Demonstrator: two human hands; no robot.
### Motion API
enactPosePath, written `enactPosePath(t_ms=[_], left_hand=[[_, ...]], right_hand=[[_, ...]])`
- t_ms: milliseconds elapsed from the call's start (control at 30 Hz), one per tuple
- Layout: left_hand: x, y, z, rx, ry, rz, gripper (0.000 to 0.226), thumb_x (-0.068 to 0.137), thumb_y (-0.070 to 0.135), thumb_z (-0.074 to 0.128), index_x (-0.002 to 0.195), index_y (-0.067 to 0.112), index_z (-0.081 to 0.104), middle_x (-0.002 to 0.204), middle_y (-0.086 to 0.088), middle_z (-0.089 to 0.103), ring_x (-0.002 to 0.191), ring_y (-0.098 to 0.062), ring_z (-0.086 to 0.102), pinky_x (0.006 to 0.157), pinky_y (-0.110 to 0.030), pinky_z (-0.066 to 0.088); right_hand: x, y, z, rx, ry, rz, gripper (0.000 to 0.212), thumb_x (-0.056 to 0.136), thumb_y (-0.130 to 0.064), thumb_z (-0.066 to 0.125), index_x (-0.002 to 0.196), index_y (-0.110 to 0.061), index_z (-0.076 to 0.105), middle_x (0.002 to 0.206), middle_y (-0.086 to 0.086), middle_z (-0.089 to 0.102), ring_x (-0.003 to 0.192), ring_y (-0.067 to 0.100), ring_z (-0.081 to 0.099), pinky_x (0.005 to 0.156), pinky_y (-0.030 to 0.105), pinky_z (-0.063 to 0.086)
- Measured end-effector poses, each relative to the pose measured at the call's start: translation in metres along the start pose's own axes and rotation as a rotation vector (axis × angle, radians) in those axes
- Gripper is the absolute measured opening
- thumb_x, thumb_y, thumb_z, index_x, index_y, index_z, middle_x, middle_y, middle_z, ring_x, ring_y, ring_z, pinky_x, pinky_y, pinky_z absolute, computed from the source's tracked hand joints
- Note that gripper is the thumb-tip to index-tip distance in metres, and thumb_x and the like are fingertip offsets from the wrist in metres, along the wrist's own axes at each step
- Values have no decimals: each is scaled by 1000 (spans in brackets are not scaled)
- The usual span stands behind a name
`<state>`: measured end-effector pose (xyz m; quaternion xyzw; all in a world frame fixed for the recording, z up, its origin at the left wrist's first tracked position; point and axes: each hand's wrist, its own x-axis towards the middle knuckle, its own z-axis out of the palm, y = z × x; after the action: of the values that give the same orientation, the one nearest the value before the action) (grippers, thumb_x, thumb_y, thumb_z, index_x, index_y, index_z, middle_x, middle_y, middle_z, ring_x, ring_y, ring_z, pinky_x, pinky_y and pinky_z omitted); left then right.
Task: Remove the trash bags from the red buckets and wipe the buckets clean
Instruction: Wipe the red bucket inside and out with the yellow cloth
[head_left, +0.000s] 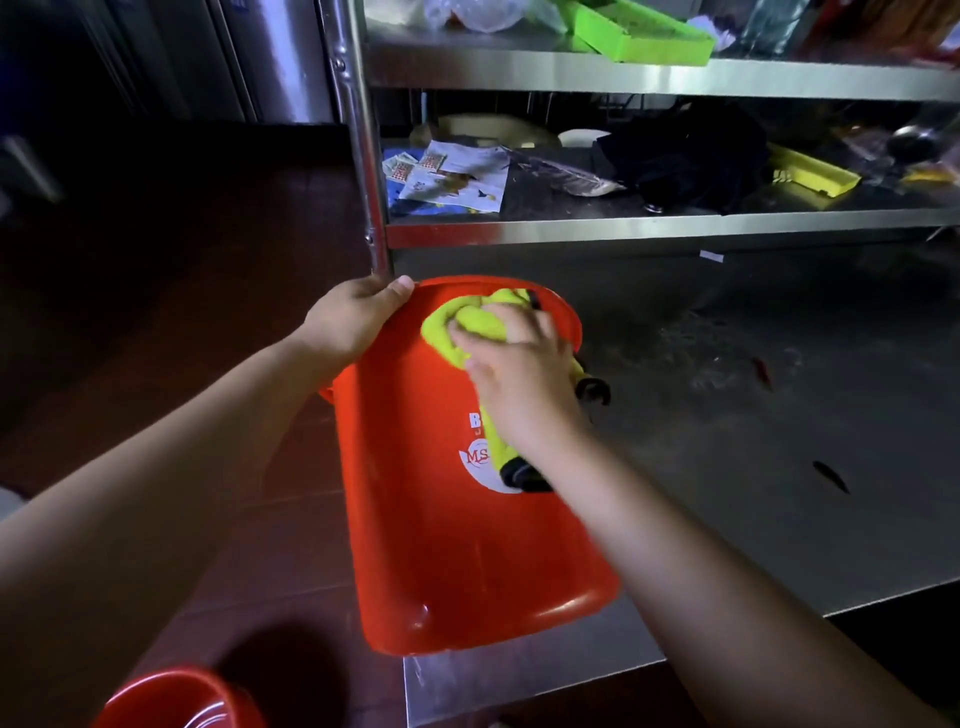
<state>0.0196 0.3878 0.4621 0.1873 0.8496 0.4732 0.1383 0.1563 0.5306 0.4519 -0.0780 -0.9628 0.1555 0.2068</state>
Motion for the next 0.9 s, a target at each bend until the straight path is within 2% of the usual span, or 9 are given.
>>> enactPosePath(t_ms=[100,200,300,367,467,533,633,700,900], left_hand=[[2,-5,1,71,2,38,45,85,62,47,106,28,67,112,0,68,110,-19,59,102,-39,42],[0,-9,-5,-24,-77,40,54,75,70,51,109,30,67,112,4,68,108,-14,61,103,-39,43],[-3,-14,-8,-89,-126,57,28,90,50,53,103,30,67,107,6,68,102,-11,63,103,-38,45],[-4,-19,-8,-69,-104,78,20,91,49,51,92,37,66,106,8,68,103,-12,62,103,-38,44],[-5,-17,-7,-24,-88,84,30,78,65,55,86,38,66,100,8,68,100,-13,63,98,-38,47],[-5,-13,-3,126,-84,125,40,71,67,61,86,30,63,91,8,67,90,-14,63,84,-32,49],[-7,-8,1,220,-31,160,25,79,53,66,73,31,55,76,15,59,77,-13,59,69,-27,41],[-5,-9,0,218,-24,155,25,79,50,67,72,29,55,74,14,59,72,-11,57,65,-28,42],[-3,0,4,261,-40,163,46,75,56,68,94,14,65,91,-5,69,85,-22,64,82,-40,51]], right_hand=[[-11,-24,11,-217,-10,-200,43,79,-20,67,118,-37,62,129,3,54,115,33,44,85,49,37],[-2,-13,5,-90,-40,-245,36,85,-24,58,118,-38,63,131,0,53,118,30,41,87,45,34],[10,17,1,150,17,29,34,90,-26,50,121,-36,62,136,-4,50,121,25,39,99,41,33],[14,39,-3,316,29,242,32,94,-23,52,124,-27,61,139,-1,46,126,21,37,106,31,29],[11,59,-8,529,16,441,33,95,-19,51,127,-14,58,137,1,47,124,15,45,94,14,30],[8,58,-11,560,27,487,34,96,-20,51,129,-15,57,135,1,47,121,13,47,92,14,33],[-7,41,-10,286,-1,399,37,96,-23,48,132,-27,53,142,2,40,129,22,35,105,35,33],[-23,19,-9,51,-27,250,40,95,-22,47,132,-34,52,143,1,39,128,26,31,103,44,33],[-73,-24,-1,-290,-59,-153,49,70,-20,62,116,-36,62,126,4,55,111,31,46,80,46,42]])
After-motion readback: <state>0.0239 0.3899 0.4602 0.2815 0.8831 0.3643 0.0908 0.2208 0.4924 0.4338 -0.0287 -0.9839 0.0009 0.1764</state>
